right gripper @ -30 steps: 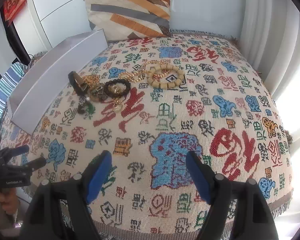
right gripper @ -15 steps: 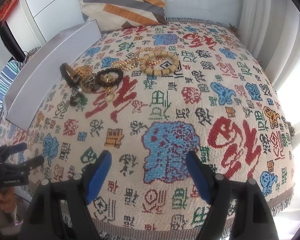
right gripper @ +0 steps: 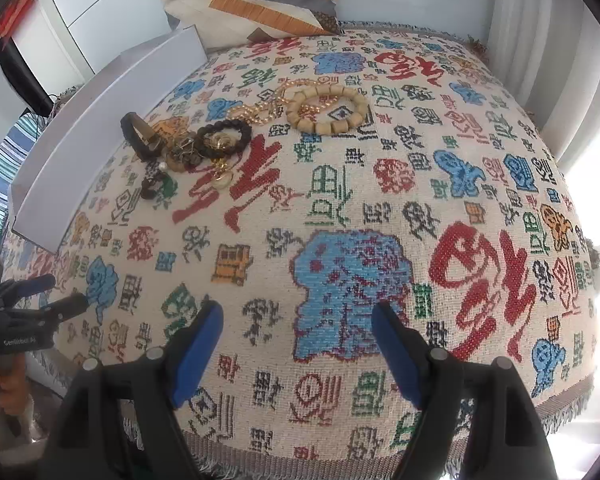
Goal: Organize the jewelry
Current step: 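Grasp the black watch with left tool while right tool grasps the wooden bead bracelet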
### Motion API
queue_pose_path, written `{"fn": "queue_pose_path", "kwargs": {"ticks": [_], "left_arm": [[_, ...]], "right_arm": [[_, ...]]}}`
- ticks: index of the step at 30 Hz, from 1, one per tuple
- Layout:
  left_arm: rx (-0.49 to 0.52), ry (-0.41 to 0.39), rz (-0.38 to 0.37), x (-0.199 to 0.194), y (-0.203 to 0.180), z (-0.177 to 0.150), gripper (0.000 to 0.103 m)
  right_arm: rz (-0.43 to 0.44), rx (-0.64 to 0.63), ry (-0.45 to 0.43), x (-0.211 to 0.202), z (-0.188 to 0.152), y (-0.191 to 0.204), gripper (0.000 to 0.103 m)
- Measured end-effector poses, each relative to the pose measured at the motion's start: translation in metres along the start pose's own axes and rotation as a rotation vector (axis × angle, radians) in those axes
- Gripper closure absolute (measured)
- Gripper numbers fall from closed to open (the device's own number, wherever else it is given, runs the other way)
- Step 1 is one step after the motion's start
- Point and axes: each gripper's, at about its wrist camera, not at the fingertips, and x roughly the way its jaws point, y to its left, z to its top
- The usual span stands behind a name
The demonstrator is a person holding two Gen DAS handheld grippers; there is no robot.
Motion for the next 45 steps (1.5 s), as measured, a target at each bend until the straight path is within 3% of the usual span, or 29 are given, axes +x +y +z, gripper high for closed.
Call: {"fn": "queue_pose_path", "kwargs": {"ticks": [13,17,23,28,31,34,38,42,45], "left_arm": [[-0.007,-0.011,-0.052,-0.011,0.005,0.067,0.004],[-0.069,0.047,-0.111,-0.006,0.021,0.093,0.004],[-0.195,0.057,-0.215,-0.011,0.042,0.145,0.004],[-0.192,0.087,-0.194,0.001,0.036,0.182,0.004],[-0.160,0.110,-0.133,0.014,0.030,0.200,0.004],[-0.167,0.128,-0.072,0.028,0.031,0.208,0.004],[-0.180,0.152,-0.058,0.044,0.031,0.214,0.006],[-0.172,0.177,-0.051,0.055,0.026,0.218,0.011],[-0.155,0.193,-0.045,0.063,0.020,0.221,0.020]], "right_arm": [[0.048,-0.019,0.035,0.003,0.034,-0.010,0.025],[0.055,-0.022,0.071,0.016,0.044,-0.018,0.025],[0.076,0.015,0.079,0.026,0.072,-0.041,0.025],[0.110,0.057,0.091,0.035,0.112,-0.061,0.025],[0.097,0.063,0.092,0.047,0.141,-0.071,0.025],[0.099,0.063,0.098,0.060,0.166,-0.076,0.025],[0.065,0.006,0.132,0.087,0.195,-0.076,0.025],[0.098,-0.032,0.179,0.114,0.212,-0.068,0.025],[0.058,-0.095,0.201,0.131,0.220,-0.057,0.027]]}}
